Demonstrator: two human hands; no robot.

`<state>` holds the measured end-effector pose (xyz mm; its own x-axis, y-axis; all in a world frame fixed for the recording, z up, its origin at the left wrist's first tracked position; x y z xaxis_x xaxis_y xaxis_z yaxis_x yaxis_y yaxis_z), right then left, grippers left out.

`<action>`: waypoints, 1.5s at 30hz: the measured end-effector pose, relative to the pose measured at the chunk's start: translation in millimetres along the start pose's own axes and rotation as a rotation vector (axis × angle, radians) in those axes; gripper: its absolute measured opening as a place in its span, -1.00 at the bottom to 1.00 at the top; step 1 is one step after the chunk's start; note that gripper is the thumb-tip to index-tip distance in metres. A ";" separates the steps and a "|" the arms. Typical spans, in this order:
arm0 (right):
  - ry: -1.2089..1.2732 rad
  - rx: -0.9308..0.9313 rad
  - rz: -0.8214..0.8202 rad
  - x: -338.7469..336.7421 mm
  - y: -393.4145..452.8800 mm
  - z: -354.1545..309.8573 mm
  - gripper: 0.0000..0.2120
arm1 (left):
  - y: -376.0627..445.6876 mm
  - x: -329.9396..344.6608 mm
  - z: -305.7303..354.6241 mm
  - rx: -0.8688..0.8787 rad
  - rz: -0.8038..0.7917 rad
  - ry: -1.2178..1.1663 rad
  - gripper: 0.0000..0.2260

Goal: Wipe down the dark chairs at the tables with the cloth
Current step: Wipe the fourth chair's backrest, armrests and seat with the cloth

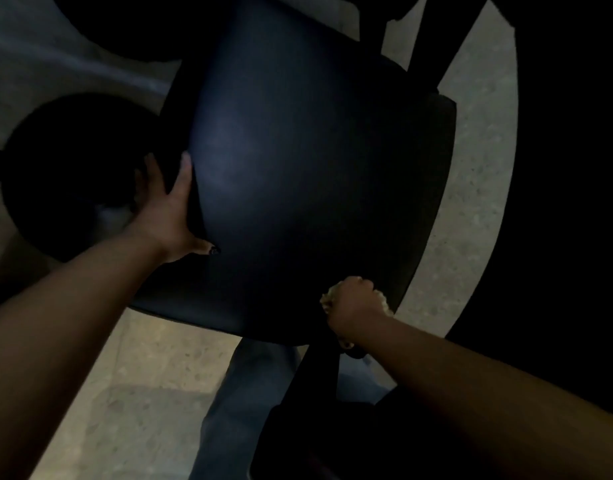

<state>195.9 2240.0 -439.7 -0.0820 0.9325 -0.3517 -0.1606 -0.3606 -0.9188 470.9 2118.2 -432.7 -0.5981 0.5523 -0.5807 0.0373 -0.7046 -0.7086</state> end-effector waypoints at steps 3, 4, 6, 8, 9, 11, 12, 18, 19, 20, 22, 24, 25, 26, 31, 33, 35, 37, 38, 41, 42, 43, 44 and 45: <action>0.007 -0.197 0.057 -46.0 4.1 1.6 -0.78 | -11.5 3.5 -19.7 -0.040 0.085 -0.108 0.24; 0.026 -0.222 0.195 -79.3 10.5 7.4 -0.82 | -14.7 5.7 -22.1 -0.026 0.103 -0.104 0.23; 0.144 -0.130 0.533 -155.2 28.8 39.4 -0.68 | -20.6 11.4 -22.0 0.018 0.125 -0.050 0.21; 0.207 -0.068 0.784 -211.7 39.5 65.4 -0.60 | -23.2 15.5 -19.5 0.048 0.128 -0.018 0.21; 0.189 -0.044 0.851 -224.9 46.3 71.6 -0.60 | -23.7 17.0 -19.4 0.051 0.122 -0.025 0.21; 0.163 -0.022 0.890 -220.9 59.4 70.4 -0.62 | -23.1 19.0 -21.4 0.045 0.110 -0.052 0.22; 0.163 -0.038 0.906 -212.2 60.1 63.3 -0.63 | -22.6 19.3 -22.8 0.037 0.110 -0.055 0.23; -0.074 -0.640 0.698 -87.0 8.8 -39.1 -0.64 | -21.0 21.3 -20.6 0.012 0.110 -0.048 0.22; -0.175 -0.750 0.604 -57.4 -3.0 -58.0 -0.62 | -21.6 20.1 -21.4 0.009 0.112 -0.054 0.22; -0.276 -0.832 0.529 -33.3 -12.5 -72.4 -0.61 | -22.8 18.5 -22.7 0.005 0.116 -0.061 0.22; -0.397 -0.913 0.434 -11.1 -20.2 -85.9 -0.61 | -25.3 16.7 -24.3 -0.006 0.121 -0.082 0.21; -0.472 -0.983 0.439 -18.7 -21.3 -90.4 -0.62 | -28.8 18.9 -24.4 -0.028 0.112 -0.094 0.22; -0.510 -1.021 0.474 -29.1 -20.1 -90.9 -0.61 | -30.5 21.2 -24.6 -0.038 0.100 -0.086 0.23; -0.530 -1.057 0.531 -46.5 -19.9 -89.9 -0.60 | -32.2 24.4 -24.9 -0.044 0.078 -0.067 0.25; 0.104 -0.470 0.984 -232.1 38.0 -11.2 -0.66 | -37.4 29.9 -30.2 -0.005 0.015 0.024 0.32; 0.263 -0.176 0.939 -263.9 70.9 19.6 -0.65 | -36.6 28.9 -29.7 0.000 0.026 0.028 0.32; 0.286 -0.054 0.913 -259.0 78.3 15.0 -0.64 | -36.2 29.1 -27.6 0.003 0.043 0.031 0.32; 0.210 -0.170 0.984 -232.3 60.3 -22.1 -0.66 | -36.1 29.0 -28.4 0.008 0.056 0.038 0.33; 0.170 -0.319 1.000 -208.2 44.4 -48.4 -0.68 | -36.0 27.9 -29.3 0.014 0.063 0.042 0.32; -0.083 -0.776 0.773 -97.1 -5.1 -123.7 -0.65 | -36.0 25.3 -31.1 0.043 0.077 0.053 0.30; -0.194 -0.879 0.666 -62.0 -17.8 -138.0 -0.62 | -35.8 25.1 -30.9 0.055 0.079 0.050 0.30; -0.265 -0.953 0.599 -39.3 -27.1 -145.1 -0.61 | -35.5 25.2 -30.6 0.063 0.079 0.045 0.30; -0.304 -1.002 0.580 -30.6 -30.9 -147.5 -0.62 | -35.4 25.5 -30.5 0.064 0.076 0.040 0.31; -0.316 -1.036 0.588 -35.5 -30.6 -148.4 -0.62 | -35.3 25.6 -30.8 0.063 0.074 0.039 0.32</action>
<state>349.8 2220.7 -425.7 -0.1352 0.5364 -0.8331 0.8253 -0.4043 -0.3943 478.9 2170.9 -434.9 -0.5637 0.5138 -0.6468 0.0292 -0.7702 -0.6372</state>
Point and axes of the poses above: each hand's wrist, its own y-axis towards the middle knuckle, its own x-axis out of the palm, z = x × y, the point moved 9 cm from there along y, towards the middle knuckle, and after that the axes turned 15 degrees about -y, right-handed, at the moved point
